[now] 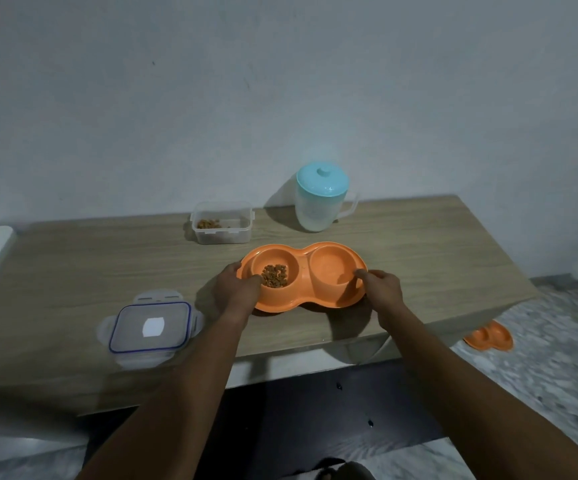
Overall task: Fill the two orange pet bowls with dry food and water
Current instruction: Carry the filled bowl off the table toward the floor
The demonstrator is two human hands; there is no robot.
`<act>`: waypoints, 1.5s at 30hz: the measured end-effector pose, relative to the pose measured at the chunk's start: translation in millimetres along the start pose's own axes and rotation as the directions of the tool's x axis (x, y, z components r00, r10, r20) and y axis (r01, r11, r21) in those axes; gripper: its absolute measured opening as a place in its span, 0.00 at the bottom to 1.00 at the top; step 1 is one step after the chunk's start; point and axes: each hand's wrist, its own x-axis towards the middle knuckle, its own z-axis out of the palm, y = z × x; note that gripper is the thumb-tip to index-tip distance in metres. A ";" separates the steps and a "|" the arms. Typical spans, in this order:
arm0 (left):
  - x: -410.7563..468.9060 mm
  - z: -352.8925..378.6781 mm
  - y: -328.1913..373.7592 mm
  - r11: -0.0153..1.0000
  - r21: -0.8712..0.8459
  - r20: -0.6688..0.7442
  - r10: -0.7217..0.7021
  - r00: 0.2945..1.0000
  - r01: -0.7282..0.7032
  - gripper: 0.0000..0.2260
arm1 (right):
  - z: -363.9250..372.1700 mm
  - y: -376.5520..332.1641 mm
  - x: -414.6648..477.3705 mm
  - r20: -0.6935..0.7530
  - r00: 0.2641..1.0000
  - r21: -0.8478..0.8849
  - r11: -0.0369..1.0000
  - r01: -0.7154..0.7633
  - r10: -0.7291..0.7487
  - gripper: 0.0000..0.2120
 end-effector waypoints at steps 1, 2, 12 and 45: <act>-3.2 2.6 3.0 1.000 -0.012 -0.005 0.013 1.000 -0.013 0.22 | -5.4 -0.6 -0.6 -0.005 1.000 0.016 1.000 -0.001 0.001 0.26; -6.9 5.3 6.1 0.999 -0.018 -0.006 0.028 1.000 -0.028 0.22 | -11.2 -0.8 -0.8 -0.011 1.000 0.032 0.999 -0.005 0.005 0.26; -72.9 71.8 56.1 0.992 0.007 0.070 0.128 0.989 -0.128 0.17 | -129.7 -2.6 2.3 -0.091 0.992 0.144 0.985 0.097 -0.084 0.23; -332.6 654.1 104.1 0.987 0.039 0.390 0.129 0.912 -0.157 0.18 | -695.9 129.7 244.9 -0.347 0.933 0.160 0.986 -0.043 0.097 0.18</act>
